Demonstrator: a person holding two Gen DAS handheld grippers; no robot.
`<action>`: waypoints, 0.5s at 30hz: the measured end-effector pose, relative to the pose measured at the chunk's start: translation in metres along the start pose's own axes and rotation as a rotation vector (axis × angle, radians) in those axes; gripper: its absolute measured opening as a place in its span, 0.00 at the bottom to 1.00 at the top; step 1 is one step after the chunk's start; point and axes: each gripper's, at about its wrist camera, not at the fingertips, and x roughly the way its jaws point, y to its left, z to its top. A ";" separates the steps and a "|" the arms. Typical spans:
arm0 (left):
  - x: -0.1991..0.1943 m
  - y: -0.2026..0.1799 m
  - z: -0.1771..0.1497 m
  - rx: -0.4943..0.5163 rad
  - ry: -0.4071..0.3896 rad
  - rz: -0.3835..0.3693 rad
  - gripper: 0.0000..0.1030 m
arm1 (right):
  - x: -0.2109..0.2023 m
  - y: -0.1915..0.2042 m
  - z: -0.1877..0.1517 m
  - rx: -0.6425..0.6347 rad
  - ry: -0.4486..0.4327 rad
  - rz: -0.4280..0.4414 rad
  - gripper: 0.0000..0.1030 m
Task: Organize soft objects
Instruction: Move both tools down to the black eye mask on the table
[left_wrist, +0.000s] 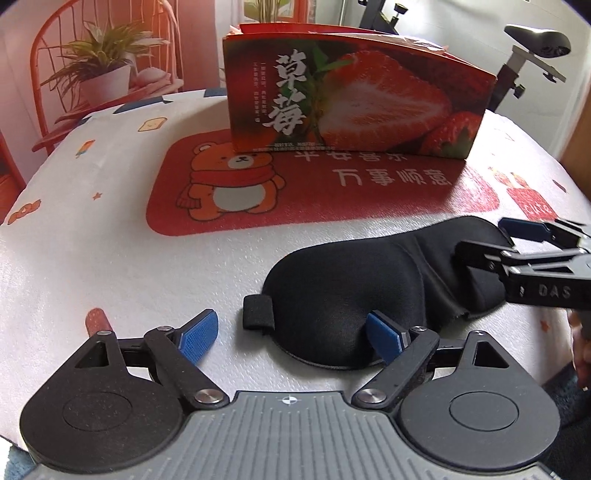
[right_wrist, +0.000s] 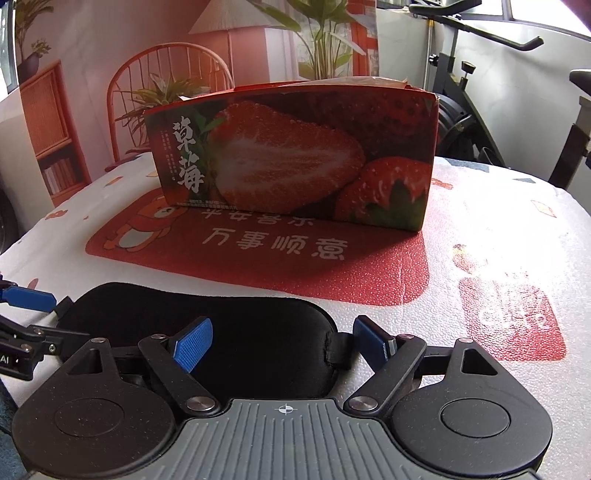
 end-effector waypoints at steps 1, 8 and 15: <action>0.002 0.001 0.001 -0.005 -0.005 0.001 0.88 | -0.001 0.000 -0.001 0.002 -0.005 0.000 0.78; 0.003 0.003 -0.003 -0.015 -0.056 -0.008 0.90 | -0.006 0.000 -0.006 0.001 -0.029 -0.008 0.79; -0.001 0.009 -0.006 -0.065 -0.076 -0.057 0.88 | -0.016 -0.001 -0.006 0.037 -0.036 -0.015 0.79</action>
